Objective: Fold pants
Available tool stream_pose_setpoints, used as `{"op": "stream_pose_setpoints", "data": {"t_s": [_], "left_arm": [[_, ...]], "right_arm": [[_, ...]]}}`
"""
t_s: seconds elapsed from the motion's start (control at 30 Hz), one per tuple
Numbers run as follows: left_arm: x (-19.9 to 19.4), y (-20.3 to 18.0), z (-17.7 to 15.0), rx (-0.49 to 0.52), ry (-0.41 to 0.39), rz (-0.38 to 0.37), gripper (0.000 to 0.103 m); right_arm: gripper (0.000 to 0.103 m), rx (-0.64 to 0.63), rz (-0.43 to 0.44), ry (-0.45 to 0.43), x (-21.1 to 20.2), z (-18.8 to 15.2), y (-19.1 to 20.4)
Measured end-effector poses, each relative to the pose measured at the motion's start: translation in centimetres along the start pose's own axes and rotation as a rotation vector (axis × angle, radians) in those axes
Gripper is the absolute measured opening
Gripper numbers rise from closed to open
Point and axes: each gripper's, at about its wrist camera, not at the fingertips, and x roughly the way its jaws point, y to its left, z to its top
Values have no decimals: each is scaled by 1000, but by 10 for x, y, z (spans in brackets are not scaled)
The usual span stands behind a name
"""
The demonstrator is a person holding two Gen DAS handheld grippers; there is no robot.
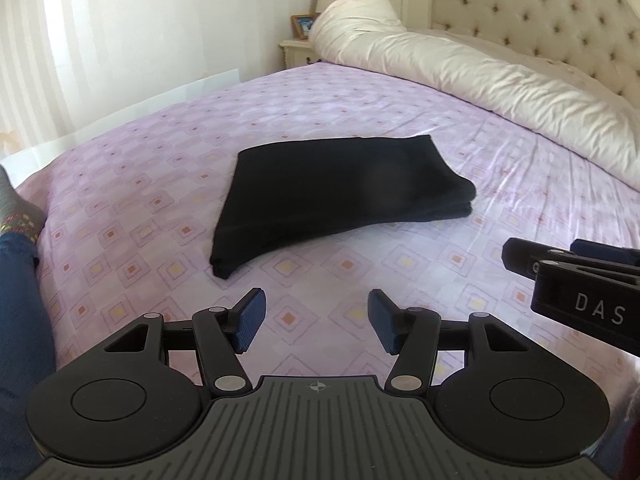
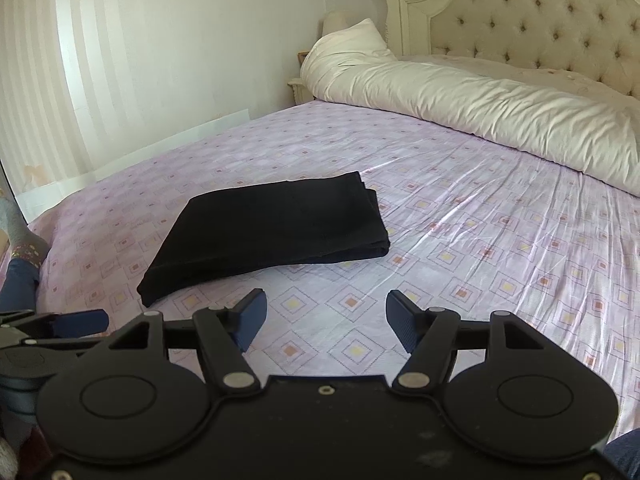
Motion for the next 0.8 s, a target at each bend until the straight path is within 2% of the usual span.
{"op": "stream_pose_setpoints", "data": {"t_s": [0.5, 0.8], "left_arm": [[3, -21, 16, 31, -24, -22, 55], [3, -32, 14, 45, -17, -39, 55]], "right_arm": [[70, 51, -82, -28, -2, 5, -20], [70, 57, -88, -39, -1, 5, -19]]}}
